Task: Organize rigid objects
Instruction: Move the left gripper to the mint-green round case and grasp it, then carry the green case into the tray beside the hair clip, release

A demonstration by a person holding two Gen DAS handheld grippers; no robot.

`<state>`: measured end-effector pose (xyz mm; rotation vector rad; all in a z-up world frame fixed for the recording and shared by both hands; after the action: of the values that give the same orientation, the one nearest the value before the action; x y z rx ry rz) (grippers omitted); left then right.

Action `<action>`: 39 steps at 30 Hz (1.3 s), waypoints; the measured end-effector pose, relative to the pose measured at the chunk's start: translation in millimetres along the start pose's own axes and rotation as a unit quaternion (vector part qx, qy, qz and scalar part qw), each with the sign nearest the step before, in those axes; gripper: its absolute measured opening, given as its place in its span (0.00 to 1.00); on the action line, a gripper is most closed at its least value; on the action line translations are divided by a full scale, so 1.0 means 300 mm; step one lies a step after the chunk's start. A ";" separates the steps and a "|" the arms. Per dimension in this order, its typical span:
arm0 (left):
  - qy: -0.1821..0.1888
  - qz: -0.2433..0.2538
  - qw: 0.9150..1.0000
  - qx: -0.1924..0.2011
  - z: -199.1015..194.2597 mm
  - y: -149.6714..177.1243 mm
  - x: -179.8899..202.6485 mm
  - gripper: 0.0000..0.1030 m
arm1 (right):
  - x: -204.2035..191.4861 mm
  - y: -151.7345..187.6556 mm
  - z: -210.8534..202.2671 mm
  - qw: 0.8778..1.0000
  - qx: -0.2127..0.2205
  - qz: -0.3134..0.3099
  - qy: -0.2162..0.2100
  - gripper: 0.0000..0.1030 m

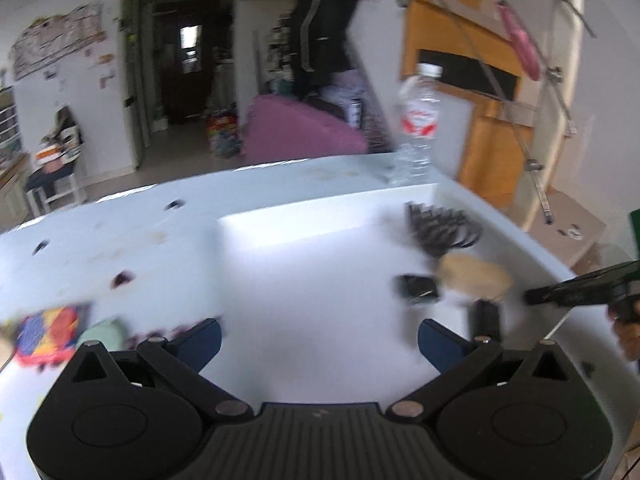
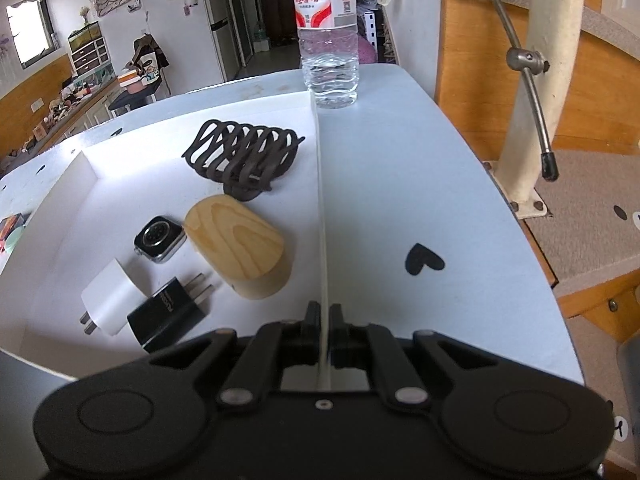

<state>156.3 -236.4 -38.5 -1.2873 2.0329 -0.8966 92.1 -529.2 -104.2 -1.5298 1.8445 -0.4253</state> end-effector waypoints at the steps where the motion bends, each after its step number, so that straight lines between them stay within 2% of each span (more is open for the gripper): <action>1: -0.005 -0.008 1.000 -0.003 0.004 0.016 -0.034 1.00 | 0.000 -0.001 0.000 1.000 0.000 0.000 0.000 0.04; 7: -0.042 -0.065 0.997 -0.008 0.019 0.106 -0.225 0.99 | 0.003 0.001 0.000 1.000 0.004 0.001 0.000 0.04; 10: -0.063 -0.088 0.994 -0.016 0.035 0.142 -0.288 0.95 | 0.004 0.002 0.000 1.000 0.004 0.002 0.000 0.04; 13: -0.082 -0.098 0.991 -0.025 0.066 0.170 -0.335 0.87 | 0.003 0.002 0.001 1.000 0.005 0.002 0.001 0.05; 15: -0.097 -0.097 0.990 -0.026 0.093 0.188 -0.364 0.78 | 0.003 0.003 0.000 1.000 0.005 0.002 0.001 0.05; 19: -0.099 -0.092 0.990 -0.045 0.175 0.216 -0.398 0.64 | 0.004 0.004 0.000 1.000 0.006 0.003 0.000 0.05; 22: -0.109 -0.063 0.992 -0.028 0.206 0.205 -0.406 0.64 | 0.003 0.005 0.000 1.000 0.007 0.004 0.000 0.05; 27: -0.086 -0.058 0.994 -0.014 0.256 0.174 -0.441 0.64 | 0.003 0.006 -0.001 1.000 0.008 0.004 0.000 0.05; 31: -0.108 -0.052 0.993 -0.012 0.310 0.146 -0.472 0.65 | 0.004 0.005 -0.002 1.000 0.008 0.005 -0.001 0.05; 39: -0.113 -0.050 0.992 -0.012 0.376 0.088 -0.489 0.65 | 0.005 0.005 -0.003 1.000 0.008 0.004 -0.002 0.05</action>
<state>282.2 -119.8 -112.6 -1.4460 1.8220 -0.7338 90.4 -530.4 -105.0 -1.5111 1.8402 -0.4326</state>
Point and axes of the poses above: each gripper's, at about its wrist camera, not at the fingertips, and z roughly the way its jaws point, x to its right, y to its underside, the point moved 5 cm from there along z, roughly the way its jaws point, and after that the axes turned 14 degrees about -y, right-handed, at the moved point
